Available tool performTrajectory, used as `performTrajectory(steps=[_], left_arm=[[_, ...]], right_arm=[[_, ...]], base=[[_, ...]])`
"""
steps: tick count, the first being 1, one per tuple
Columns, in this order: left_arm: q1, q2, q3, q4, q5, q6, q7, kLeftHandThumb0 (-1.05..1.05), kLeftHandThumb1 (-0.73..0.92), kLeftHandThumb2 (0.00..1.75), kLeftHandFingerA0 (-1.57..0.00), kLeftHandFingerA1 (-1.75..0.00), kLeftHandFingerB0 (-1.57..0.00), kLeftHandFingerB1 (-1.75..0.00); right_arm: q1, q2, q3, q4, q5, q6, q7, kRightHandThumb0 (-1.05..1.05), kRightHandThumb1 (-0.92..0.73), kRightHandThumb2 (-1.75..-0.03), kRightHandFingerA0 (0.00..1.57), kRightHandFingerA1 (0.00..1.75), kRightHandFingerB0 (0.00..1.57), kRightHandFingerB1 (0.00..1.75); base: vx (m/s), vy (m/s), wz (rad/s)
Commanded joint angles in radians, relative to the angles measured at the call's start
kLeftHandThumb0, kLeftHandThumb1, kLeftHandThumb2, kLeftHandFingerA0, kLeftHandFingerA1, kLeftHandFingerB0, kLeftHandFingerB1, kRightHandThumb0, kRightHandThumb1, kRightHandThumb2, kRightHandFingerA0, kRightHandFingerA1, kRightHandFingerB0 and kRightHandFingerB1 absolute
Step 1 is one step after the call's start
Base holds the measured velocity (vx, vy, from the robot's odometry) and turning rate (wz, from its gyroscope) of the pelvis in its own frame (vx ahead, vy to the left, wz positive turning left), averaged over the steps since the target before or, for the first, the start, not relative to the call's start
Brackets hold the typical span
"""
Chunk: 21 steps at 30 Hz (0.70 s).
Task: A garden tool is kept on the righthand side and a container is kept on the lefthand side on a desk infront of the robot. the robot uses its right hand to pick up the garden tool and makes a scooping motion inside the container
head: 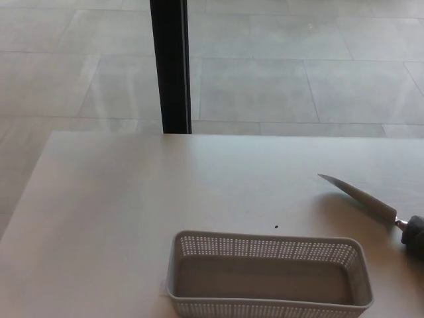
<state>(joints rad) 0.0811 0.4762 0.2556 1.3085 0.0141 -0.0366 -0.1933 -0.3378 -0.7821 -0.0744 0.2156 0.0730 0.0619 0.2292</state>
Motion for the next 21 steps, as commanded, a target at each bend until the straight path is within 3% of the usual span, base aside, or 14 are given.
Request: performTrajectory(steps=[1,4,7,8,12,13,14,18,21], left_arm=[[0.013,0.025,0.022,0.001,-0.03,-0.001,-0.02,-0.57,0.67,0.6,-0.54,-0.59,-0.47,-0.46],[-0.004,0.027,0.01,0.01,-0.013,0.01,-0.011,-0.58,0.66,0.6,-0.6,-0.62,-0.52,-0.47],[0.0,0.028,0.019,0.007,-0.023,0.0,-0.028,-0.6,0.65,0.6,-0.56,-0.62,-0.49,-0.47],[0.003,0.028,0.024,0.006,-0.029,0.0,-0.036,-0.59,0.66,0.6,-0.57,-0.6,-0.53,-0.45],[0.002,0.026,0.015,0.01,-0.016,0.002,-0.026,-0.6,0.67,0.6,-0.58,-0.58,-0.51,-0.44],[0.001,0.025,0.017,0.011,-0.017,0.005,-0.024,-0.61,0.66,0.6,-0.58,-0.58,-0.51,-0.44],[0.002,0.025,0.022,0.007,-0.023,0.007,-0.027,-0.62,0.65,0.59,-0.54,-0.59,-0.49,-0.45],[0.012,0.025,0.033,-0.004,-0.038,-0.002,-0.052,-0.64,0.64,0.6,-0.49,-0.55,-0.46,-0.43],[0.011,0.027,0.032,0.005,-0.032,-0.016,-0.072,-0.62,0.66,0.6,-0.56,-0.55,-0.5,-0.43]], right_arm=[[-0.091,0.019,0.222,0.144,-0.255,0.024,0.029,-0.94,-0.62,-1.03,0.05,0.15,0.09,0.13],[-0.1,0.01,0.258,0.18,-0.269,0.029,0.031,-0.93,-0.62,-1.05,0.05,0.16,0.08,0.14],[-0.107,0.009,0.295,0.214,-0.284,0.042,0.032,-0.91,-0.61,-1.03,0.04,0.16,0.08,0.18],[-0.105,0.008,0.319,0.234,-0.301,0.042,0.036,-0.82,-0.57,-1.01,0.0,0.23,0.01,0.23],[-0.111,0.015,0.392,0.331,-0.359,0.017,0.017,-0.85,-0.59,-1.0,0.02,0.27,0.04,0.23],[-0.117,0.018,0.4,0.347,-0.363,0.013,0.011,-0.87,-0.75,-0.63,0.06,0.32,0.1,0.25],[-0.125,0.026,0.417,0.379,-0.377,0.011,-0.003,-0.81,-0.55,-1.0,0.0,0.39,0.09,0.3],[-0.136,0.037,0.448,0.463,-0.402,-0.023,-0.034,-0.85,-0.57,-0.99,0.03,0.44,0.06,0.27],[-0.156,0.048,0.482,0.534,-0.436,-0.054,-0.052,-0.91,-0.62,-1.01,0.0,0.46,0.14,0.32]], base=[[0.0,0.0,0.0],[0.0,0.0,0.0],[0.0,0.0,0.0],[0.0,0.0,0.0],[0.0,0.0,0.0],[0.0,0.0,0.0],[0.0,0.0,0.0],[0.0,0.0,0.0],[0.0,0.0,0.0]])
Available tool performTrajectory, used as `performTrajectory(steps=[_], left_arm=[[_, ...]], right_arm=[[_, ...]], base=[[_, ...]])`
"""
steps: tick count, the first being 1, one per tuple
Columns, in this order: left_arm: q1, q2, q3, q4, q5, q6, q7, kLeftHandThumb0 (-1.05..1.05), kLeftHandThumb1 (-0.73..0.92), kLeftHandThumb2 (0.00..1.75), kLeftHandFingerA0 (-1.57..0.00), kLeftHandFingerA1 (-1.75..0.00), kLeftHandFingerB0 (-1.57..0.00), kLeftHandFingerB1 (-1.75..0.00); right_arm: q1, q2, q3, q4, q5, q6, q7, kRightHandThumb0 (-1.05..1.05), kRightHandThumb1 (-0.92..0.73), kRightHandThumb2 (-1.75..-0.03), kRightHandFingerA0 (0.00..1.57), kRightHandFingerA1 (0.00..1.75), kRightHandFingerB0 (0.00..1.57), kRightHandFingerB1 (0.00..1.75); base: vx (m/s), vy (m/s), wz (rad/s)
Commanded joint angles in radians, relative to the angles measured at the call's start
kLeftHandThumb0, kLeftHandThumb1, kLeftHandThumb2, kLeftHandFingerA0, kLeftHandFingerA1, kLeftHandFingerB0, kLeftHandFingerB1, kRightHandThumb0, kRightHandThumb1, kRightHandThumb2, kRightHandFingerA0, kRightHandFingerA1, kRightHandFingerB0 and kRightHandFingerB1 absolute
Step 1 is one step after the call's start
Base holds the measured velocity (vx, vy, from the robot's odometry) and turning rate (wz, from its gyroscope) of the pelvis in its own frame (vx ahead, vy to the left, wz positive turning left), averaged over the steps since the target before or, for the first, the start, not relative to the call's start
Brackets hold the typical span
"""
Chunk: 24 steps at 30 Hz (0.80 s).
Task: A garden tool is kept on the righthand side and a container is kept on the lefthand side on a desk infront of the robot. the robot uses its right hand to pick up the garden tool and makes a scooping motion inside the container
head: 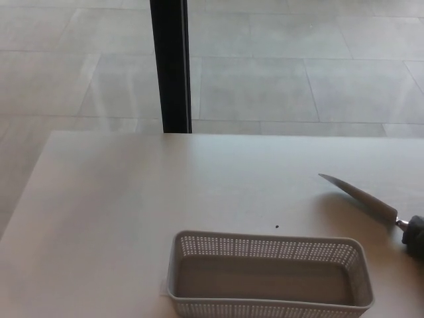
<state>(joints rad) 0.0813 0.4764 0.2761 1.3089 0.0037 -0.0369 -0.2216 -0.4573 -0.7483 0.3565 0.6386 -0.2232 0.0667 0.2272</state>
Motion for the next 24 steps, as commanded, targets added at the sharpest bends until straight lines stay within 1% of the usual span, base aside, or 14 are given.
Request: performTrajectory(steps=[1,9,10,11,12,13,14,16,17,18,20,21,22,24], left_arm=[[0.004,0.024,0.018,0.007,-0.028,0.002,-0.032,-0.55,0.66,0.6,-0.56,-0.55,-0.53,-0.44],[0.002,0.02,0.011,-0.002,-0.024,-0.007,-0.02,-0.56,0.66,0.59,-0.58,-0.57,-0.53,-0.44],[0.001,0.02,0.01,-0.001,-0.023,-0.005,-0.019,-0.56,0.66,0.59,-0.57,-0.58,-0.53,-0.45],[0.0,0.019,0.013,0.006,-0.023,-0.005,-0.016,-0.56,0.66,0.6,-0.61,-0.57,-0.55,-0.44],[0.004,0.018,0.014,0.003,-0.027,-0.008,-0.025,-0.58,0.66,0.6,-0.57,-0.57,-0.52,-0.44],[0.005,0.018,0.014,0.003,-0.028,-0.008,-0.026,-0.58,0.66,0.6,-0.57,-0.57,-0.52,-0.44],[0.005,0.02,0.009,0.001,-0.025,-0.008,-0.035,-0.58,0.67,0.6,-0.54,-0.56,-0.5,-0.44],[0.005,0.02,0.01,-0.001,-0.028,-0.001,-0.031,-0.56,0.67,0.6,-0.57,-0.57,-0.51,-0.44],[0.005,0.018,0.009,-0.001,-0.027,-0.003,-0.026,-0.56,0.67,0.6,-0.57,-0.59,-0.51,-0.45],[0.005,0.017,0.009,-0.001,-0.026,-0.004,-0.021,-0.57,0.65,0.6,-0.58,-0.58,-0.52,-0.45],[0.008,0.018,0.002,-0.006,-0.021,-0.013,-0.016,-0.56,0.66,0.6,-0.59,-0.6,-0.51,-0.47],[0.007,0.017,0.002,-0.006,-0.021,-0.008,-0.012,-0.56,0.66,0.6,-0.59,-0.6,-0.51,-0.47],[0.006,0.015,0.004,-0.005,-0.023,-0.009,-0.013,-0.56,0.65,0.59,-0.56,-0.6,-0.5,-0.46],[0.001,0.014,-0.002,-0.002,-0.019,-0.004,-0.013,-0.56,0.65,0.6,-0.57,-0.56,-0.5,-0.45]], right_arm=[[-0.037,0.016,0.067,0.123,-0.157,-0.062,-0.054,-0.39,-0.36,-0.99,0.02,0.53,0.0,0.49],[-0.043,0.053,0.123,0.186,-0.222,-0.072,-0.071,-0.39,-0.37,-0.99,0.03,0.54,0.0,0.48],[-0.043,0.058,0.131,0.188,-0.23,-0.074,-0.069,-0.81,-0.58,-0.94,0.04,0.47,0.1,0.43],[-0.04,0.061,0.142,0.186,-0.244,-0.083,-0.071,-0.81,-0.58,-0.94,0.04,0.45,0.12,0.43],[-0.037,0.066,0.159,0.179,-0.264,-0.079,-0.068,-0.77,-0.72,-0.62,0.03,0.45,0.16,0.3],[-0.037,0.068,0.161,0.18,-0.268,-0.079,-0.069,-0.77,-0.72,-0.62,0.03,0.45,0.16,0.3],[-0.035,0.071,0.171,0.178,-0.285,-0.064,-0.076,-0.78,-0.56,-0.92,0.02,0.46,0.08,0.43],[-0.029,0.09,0.193,0.173,-0.322,-0.033,-0.113,-0.57,-0.71,-0.61,0.3,0.6,0.16,0.29],[-0.024,0.097,0.185,0.18,-0.317,-0.049,-0.135,-0.54,-0.57,-0.82,0.6,0.99,0.14,0.41],[-0.022,0.103,0.181,0.187,-0.316,-0.061,-0.149,-0.44,-0.72,-0.63,0.7,1.08,0.22,0.29],[-0.022,0.118,0.192,0.208,-0.341,-0.079,-0.188,-0.46,-0.64,-0.87,0.82,1.11,0.23,0.45],[-0.021,0.122,0.192,0.216,-0.35,-0.088,-0.205,-0.46,-0.64,-0.87,0.82,1.11,0.23,0.45],[-0.015,0.122,0.197,0.216,-0.362,-0.106,-0.229,-0.38,-0.8,-0.64,0.73,1.29,0.32,0.37],[-0.001,0.121,0.203,0.205,-0.381,-0.126,-0.256,-0.3,-0.74,-0.65,0.66,1.47,0.43,0.38]], base=[[0.0,0.0,0.0],[0.0,0.0,0.0],[0.0,0.0,0.0],[0.0,0.0,0.0],[0.0,0.0,0.0],[0.0,0.0,0.0],[0.0,0.0,0.0],[0.0,0.0,0.0],[0.0,0.0,0.0],[0.0,0.0,0.0],[0.0,0.0,0.0],[0.0,0.0,0.0],[0.0,0.0,0.0],[0.0,0.0,0.0]])
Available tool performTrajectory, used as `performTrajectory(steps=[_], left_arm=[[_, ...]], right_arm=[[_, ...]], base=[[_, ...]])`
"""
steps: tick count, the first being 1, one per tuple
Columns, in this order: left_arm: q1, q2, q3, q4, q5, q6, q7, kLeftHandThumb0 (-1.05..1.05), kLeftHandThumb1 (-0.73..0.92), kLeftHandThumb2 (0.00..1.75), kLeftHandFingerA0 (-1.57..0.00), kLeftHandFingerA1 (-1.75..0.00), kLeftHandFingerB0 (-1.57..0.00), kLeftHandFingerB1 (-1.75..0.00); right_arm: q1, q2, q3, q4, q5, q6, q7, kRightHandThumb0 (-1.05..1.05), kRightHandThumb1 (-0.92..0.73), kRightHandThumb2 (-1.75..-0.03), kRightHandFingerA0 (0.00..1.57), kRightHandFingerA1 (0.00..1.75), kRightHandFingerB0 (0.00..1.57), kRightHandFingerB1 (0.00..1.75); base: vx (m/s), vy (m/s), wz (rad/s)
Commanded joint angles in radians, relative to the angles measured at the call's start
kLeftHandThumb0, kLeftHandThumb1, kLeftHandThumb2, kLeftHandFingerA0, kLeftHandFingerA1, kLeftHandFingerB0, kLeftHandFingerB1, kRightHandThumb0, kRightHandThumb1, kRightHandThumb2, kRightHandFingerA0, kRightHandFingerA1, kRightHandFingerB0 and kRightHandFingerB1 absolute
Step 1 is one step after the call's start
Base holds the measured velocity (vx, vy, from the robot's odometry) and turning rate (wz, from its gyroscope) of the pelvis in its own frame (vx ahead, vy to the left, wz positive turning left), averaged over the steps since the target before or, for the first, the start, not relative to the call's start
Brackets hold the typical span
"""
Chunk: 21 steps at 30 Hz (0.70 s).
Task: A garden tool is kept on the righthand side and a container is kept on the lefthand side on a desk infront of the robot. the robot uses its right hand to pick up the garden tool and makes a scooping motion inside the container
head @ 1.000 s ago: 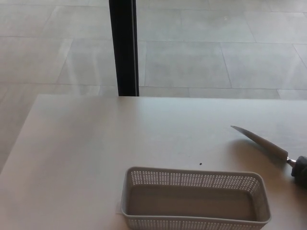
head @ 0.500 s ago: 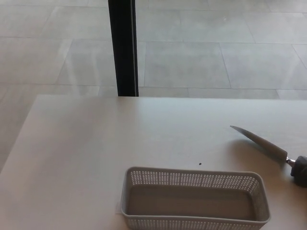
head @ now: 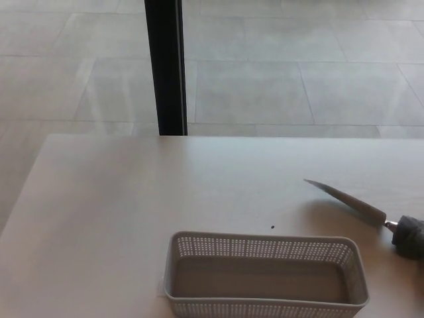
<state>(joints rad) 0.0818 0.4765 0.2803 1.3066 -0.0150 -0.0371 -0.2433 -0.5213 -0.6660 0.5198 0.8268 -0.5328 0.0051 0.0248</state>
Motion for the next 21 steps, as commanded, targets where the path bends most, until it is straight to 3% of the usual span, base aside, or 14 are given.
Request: performTrajectory(steps=[1,3,4,6,7,9,10,11,13,15,18,19,20,21], left_arm=[[0.001,0.014,-0.008,0.0,0.0,-0.007,0.006,-0.56,0.66,0.59,-0.55,-0.56,-0.49,-0.45],[0.003,0.014,-0.004,0.0,-0.006,-0.01,-0.007,-0.55,0.67,0.6,-0.57,-0.57,-0.51,-0.45],[0.004,0.015,0.006,0.0,-0.019,-0.008,-0.02,-0.55,0.67,0.6,-0.57,-0.57,-0.51,-0.45],[0.003,0.016,-0.007,-0.003,-0.006,-0.016,-0.019,-0.55,0.68,0.6,-0.55,-0.56,-0.51,-0.45],[0.002,0.017,-0.01,-0.004,-0.003,-0.016,-0.021,-0.56,0.69,0.6,-0.55,-0.57,-0.51,-0.44],[0.003,0.02,-0.019,-0.008,0.002,-0.02,-0.028,-0.56,0.69,0.61,-0.54,-0.59,-0.5,-0.45],[0.002,0.02,-0.017,-0.009,-0.003,-0.015,-0.027,-0.55,0.66,0.6,-0.57,-0.59,-0.5,-0.46],[-0.003,0.017,-0.004,-0.006,-0.017,0.003,-0.015,-0.55,0.66,0.6,-0.57,-0.59,-0.5,-0.46],[-0.002,0.017,-0.003,-0.01,-0.019,0.005,-0.014,-0.54,0.64,0.6,-0.57,-0.63,-0.5,-0.48],[0.004,0.019,-0.011,-0.006,-0.01,-0.008,-0.015,-0.56,0.66,0.6,-0.48,-0.57,-0.47,-0.46],[-0.002,0.021,-0.01,-0.002,-0.01,-0.007,-0.009,-0.55,0.65,0.59,-0.49,-0.56,-0.48,-0.46],[0.001,0.026,-0.015,-0.004,-0.005,-0.01,-0.014,-0.57,0.65,0.59,-0.51,-0.57,-0.48,-0.45],[0.002,0.028,-0.021,-0.005,0.0,-0.014,-0.018,-0.57,0.66,0.6,-0.51,-0.6,-0.48,-0.46],[0.002,0.027,-0.016,-0.004,-0.005,-0.011,-0.012,-0.56,0.65,0.6,-0.57,-0.63,-0.51,-0.46]], right_arm=[[0.069,0.039,0.043,0.013,-0.079,-0.078,-0.07,-0.28,-0.74,-0.66,0.68,1.47,0.54,0.39],[0.075,0.043,0.068,0.014,-0.114,-0.086,-0.103,-0.28,-0.67,-0.62,0.79,1.43,0.83,0.5],[0.076,0.044,0.082,0.014,-0.128,-0.091,-0.106,-0.28,-0.67,-0.62,0.79,1.43,0.83,0.5],[0.07,0.045,0.115,0.034,-0.162,-0.074,-0.096,-0.3,-0.68,-0.65,0.76,1.56,0.83,0.68],[0.07,0.046,0.119,0.041,-0.162,-0.073,-0.095,-0.25,-0.71,-0.65,0.82,1.67,0.67,1.43],[0.07,0.047,0.128,0.057,-0.167,-0.073,-0.097,-0.21,-0.7,-0.65,0.83,1.67,0.67,1.42],[0.072,0.046,0.134,0.072,-0.173,-0.078,-0.106,-0.27,-0.75,-0.67,0.8,1.66,0.75,1.14],[0.074,0.048,0.136,0.088,-0.173,-0.082,-0.114,-0.27,-0.75,-0.67,0.8,1.66,0.75,1.14],[0.08,0.043,0.137,0.113,-0.175,-0.092,-0.127,-0.35,-0.78,-0.67,0.79,1.49,0.76,0.61],[0.108,0.033,0.11,0.112,-0.147,-0.113,-0.161,-0.35,-0.75,-0.66,0.82,1.46,0.75,0.57],[0.115,0.035,0.08,0.105,-0.121,-0.104,-0.165,-0.32,-0.75,-0.7,0.81,1.44,0.74,0.62],[0.14,0.029,0.043,0.088,-0.093,-0.128,-0.205,-0.3,-0.72,-0.74,0.81,1.54,0.74,1.1],[0.15,0.027,0.024,0.084,-0.082,-0.15,-0.226,-0.3,-0.72,-0.75,0.84,1.59,0.77,1.18],[0.161,0.029,-0.003,0.081,-0.061,-0.173,-0.245,-0.28,-0.7,-0.77,0.82,1.69,0.66,1.5]], base=[[0.0,0.0,0.0],[0.0,0.0,0.0],[0.0,0.0,0.0],[0.0,0.0,0.0],[0.0,0.0,0.0],[0.0,0.0,0.0],[0.0,0.0,0.0],[0.0,0.0,0.0],[0.0,0.0,0.0],[0.0,0.0,0.0],[0.0,0.0,0.0],[0.0,0.0,0.0],[0.0,0.0,0.0],[0.0,0.0,0.0]])
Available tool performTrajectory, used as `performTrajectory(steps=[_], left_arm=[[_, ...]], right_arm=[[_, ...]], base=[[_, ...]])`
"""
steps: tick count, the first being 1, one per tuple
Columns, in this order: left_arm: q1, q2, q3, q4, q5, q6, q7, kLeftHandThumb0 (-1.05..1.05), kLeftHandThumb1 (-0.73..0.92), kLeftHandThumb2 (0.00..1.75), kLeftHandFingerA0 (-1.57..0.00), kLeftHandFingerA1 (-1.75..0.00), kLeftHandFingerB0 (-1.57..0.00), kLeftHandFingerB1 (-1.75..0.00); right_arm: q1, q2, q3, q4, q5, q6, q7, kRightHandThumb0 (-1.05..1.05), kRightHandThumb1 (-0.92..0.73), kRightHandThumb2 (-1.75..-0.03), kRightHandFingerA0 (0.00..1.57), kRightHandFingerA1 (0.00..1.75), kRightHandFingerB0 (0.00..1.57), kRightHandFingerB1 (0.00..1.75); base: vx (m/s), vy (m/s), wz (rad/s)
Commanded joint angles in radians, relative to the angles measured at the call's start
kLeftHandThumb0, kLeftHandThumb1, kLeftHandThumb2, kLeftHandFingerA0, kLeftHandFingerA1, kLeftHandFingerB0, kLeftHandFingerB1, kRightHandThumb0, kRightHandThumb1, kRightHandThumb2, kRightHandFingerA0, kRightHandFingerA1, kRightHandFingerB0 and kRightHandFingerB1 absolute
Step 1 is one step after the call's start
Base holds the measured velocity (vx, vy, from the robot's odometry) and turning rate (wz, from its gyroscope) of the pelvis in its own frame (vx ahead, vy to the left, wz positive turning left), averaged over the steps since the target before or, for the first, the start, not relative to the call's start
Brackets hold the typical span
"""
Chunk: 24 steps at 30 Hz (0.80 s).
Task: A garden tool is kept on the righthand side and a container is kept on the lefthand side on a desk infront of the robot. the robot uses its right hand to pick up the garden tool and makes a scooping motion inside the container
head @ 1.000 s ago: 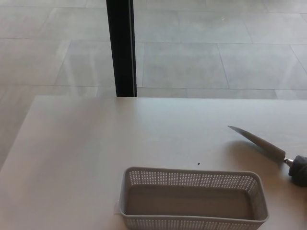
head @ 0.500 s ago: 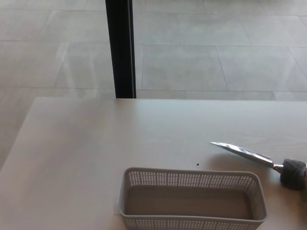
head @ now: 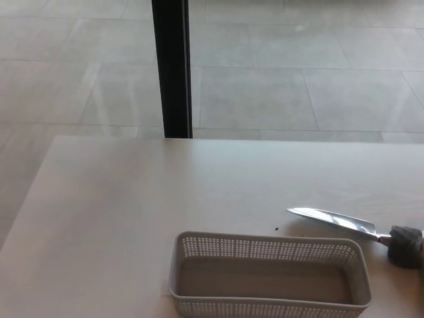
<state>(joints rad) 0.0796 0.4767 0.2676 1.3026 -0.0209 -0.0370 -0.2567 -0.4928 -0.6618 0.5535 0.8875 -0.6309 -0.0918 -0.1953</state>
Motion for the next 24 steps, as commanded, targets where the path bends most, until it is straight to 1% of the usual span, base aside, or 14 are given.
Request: performTrajectory(steps=[1,2,3,4,5,7,9,10,12,13,16,19,20,24], left_arm=[[0.003,0.026,0.0,0.0,-0.004,-0.006,0.002,-0.57,0.5,0.9,-0.52,-0.68,-0.44,-0.58],[0.005,0.026,0.0,0.0,-0.004,-0.008,0.002,-0.55,0.66,0.6,-0.57,-0.61,-0.5,-0.46],[0.006,0.027,-0.005,0.001,0.001,-0.013,0.003,-0.55,0.68,0.6,-0.55,-0.6,-0.49,-0.47],[0.008,0.027,-0.01,0.003,0.006,-0.02,-0.002,-0.56,0.67,0.58,-0.53,-0.58,-0.46,-0.45],[0.009,0.028,-0.012,0.005,0.006,-0.022,-0.007,-0.56,0.69,0.6,-0.55,-0.57,-0.48,-0.45],[0.01,0.03,-0.022,0.005,0.014,-0.021,-0.001,-0.56,0.69,0.6,-0.55,-0.57,-0.48,-0.45],[0.015,0.027,-0.004,0.006,-0.007,-0.007,0.005,-0.55,0.67,0.6,-0.56,-0.57,-0.5,-0.45],[0.021,0.03,-0.003,0.001,-0.01,-0.009,-0.008,-0.55,0.66,0.6,-0.51,-0.57,-0.47,-0.46],[0.02,0.03,0.004,0.0,-0.019,-0.004,-0.019,-0.54,0.66,0.59,-0.48,-0.58,-0.46,-0.46],[0.015,0.025,0.006,0.003,-0.02,-0.003,-0.014,-0.55,0.65,0.59,-0.48,-0.61,-0.46,-0.47],[0.015,0.023,0.008,-0.001,-0.017,-0.006,0.007,-0.55,0.63,0.61,-0.5,-0.61,-0.44,-0.48],[0.015,0.034,0.011,0.002,-0.017,-0.006,-0.001,-0.53,0.64,0.59,-0.5,-0.58,-0.49,-0.46],[0.02,0.041,0.001,0.003,-0.006,-0.016,-0.012,-0.56,0.64,0.59,-0.47,-0.53,-0.47,-0.44],[0.018,0.047,0.021,0.005,-0.025,-0.002,-0.019,-0.54,0.65,0.59,-0.5,-0.55,-0.47,-0.44]], right_arm=[[0.138,0.028,-0.056,0.015,0.043,-0.082,-0.043,-0.29,-0.7,-0.78,0.81,1.74,0.65,1.62],[0.142,0.027,-0.069,0.017,0.038,-0.102,-0.079,-0.26,-0.7,-0.8,0.83,1.71,0.67,1.55],[0.146,0.026,-0.079,0.019,0.034,-0.121,-0.101,-0.26,-0.74,-0.79,0.81,1.75,0.63,1.59],[0.151,0.022,-0.091,0.02,0.032,-0.15,-0.131,-0.24,-0.7,-0.86,0.84,1.75,0.66,1.56],[0.158,0.018,-0.106,0.015,0.034,-0.173,-0.152,-0.24,-0.67,-0.88,0.84,1.75,0.61,1.59],[0.163,0.02,-0.122,0.011,0.037,-0.18,-0.15,-0.24,-0.67,-0.88,0.84,1.75,0.61,1.59],[0.175,0.014,-0.148,0.009,0.045,-0.228,-0.181,-0.22,-0.65,-0.87,0.82,1.75,0.61,1.56],[0.179,0.001,-0.165,-0.017,0.045,-0.262,-0.219,-0.19,-0.59,-0.92,0.82,1.75,0.67,1.53],[0.181,-0.004,-0.18,-0.024,0.045,-0.302,-0.241,-0.16,-0.56,-0.95,0.83,1.75,0.67,1.56],[0.183,-0.007,-0.19,-0.04,0.053,-0.307,-0.225,-0.17,-0.58,-0.95,0.83,1.75,0.66,1.57],[0.189,-0.025,-0.232,-0.102,0.078,-0.365,-0.224,-0.13,-0.48,-1.02,0.83,1.75,0.69,1.59],[0.177,-0.033,-0.267,-0.156,0.083,-0.388,-0.214,-0.13,-0.45,-0.99,0.85,1.75,0.7,1.57],[0.173,-0.052,-0.284,-0.197,0.091,-0.397,-0.188,-0.16,-0.48,-1.04,0.86,1.75,0.73,1.54],[0.177,-0.095,-0.318,-0.303,0.085,-0.39,-0.132,-0.16,-0.46,-1.02,0.89,1.72,0.79,1.45]], base=[[0.0,0.0,0.0],[0.0,0.0,0.0],[0.0,0.0,0.0],[0.0,0.0,0.0],[0.0,0.0,0.0],[0.0,0.0,0.0],[0.0,0.0,0.0],[0.0,0.0,0.0],[0.0,0.0,0.0],[0.0,0.0,0.0],[0.0,0.0,0.0],[0.0,0.0,0.0],[0.0,0.0,0.0],[0.0,0.0,0.0]])
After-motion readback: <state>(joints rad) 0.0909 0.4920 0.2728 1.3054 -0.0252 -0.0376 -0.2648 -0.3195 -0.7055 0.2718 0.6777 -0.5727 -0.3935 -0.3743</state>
